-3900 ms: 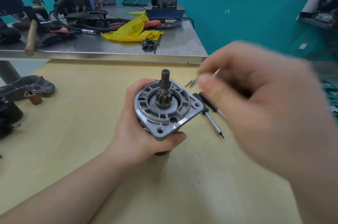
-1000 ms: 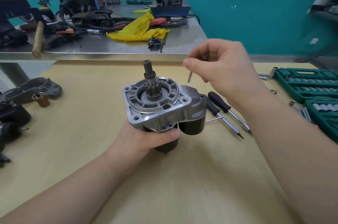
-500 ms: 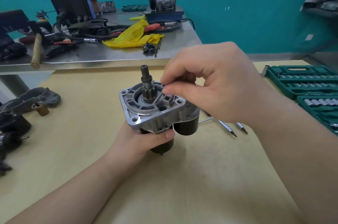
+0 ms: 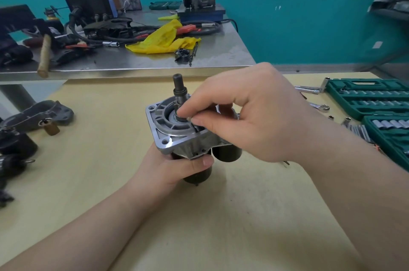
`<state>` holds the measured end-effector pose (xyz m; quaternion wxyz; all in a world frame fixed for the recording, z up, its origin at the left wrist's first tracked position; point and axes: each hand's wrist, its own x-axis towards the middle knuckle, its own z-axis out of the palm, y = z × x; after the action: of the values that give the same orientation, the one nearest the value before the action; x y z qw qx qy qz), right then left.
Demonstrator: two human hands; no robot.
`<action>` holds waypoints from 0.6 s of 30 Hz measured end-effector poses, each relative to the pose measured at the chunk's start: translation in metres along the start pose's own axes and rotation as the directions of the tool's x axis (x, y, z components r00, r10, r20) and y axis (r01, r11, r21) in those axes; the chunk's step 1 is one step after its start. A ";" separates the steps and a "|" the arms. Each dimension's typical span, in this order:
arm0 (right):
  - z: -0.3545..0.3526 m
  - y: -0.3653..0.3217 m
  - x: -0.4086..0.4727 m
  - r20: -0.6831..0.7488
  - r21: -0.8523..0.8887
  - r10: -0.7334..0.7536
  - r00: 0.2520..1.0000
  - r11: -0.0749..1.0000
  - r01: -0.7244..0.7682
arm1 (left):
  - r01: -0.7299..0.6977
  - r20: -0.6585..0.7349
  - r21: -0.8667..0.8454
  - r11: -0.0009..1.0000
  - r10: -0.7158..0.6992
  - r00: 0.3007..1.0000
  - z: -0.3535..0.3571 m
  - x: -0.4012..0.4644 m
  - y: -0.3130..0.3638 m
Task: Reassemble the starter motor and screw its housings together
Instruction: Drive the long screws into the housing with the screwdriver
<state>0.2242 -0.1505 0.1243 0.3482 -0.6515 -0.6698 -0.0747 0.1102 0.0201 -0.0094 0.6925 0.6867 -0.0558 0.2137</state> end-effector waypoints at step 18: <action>-0.005 0.002 0.000 0.204 -0.123 0.046 0.978 0.992 -0.021 | -0.009 -0.034 -0.005 1.000 0.008 0.999 -0.001 0.000 -0.002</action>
<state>0.2277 -0.1534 0.1278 0.2382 -0.6868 -0.6855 -0.0408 0.1106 0.0215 -0.0110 0.6943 0.6809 -0.0477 0.2280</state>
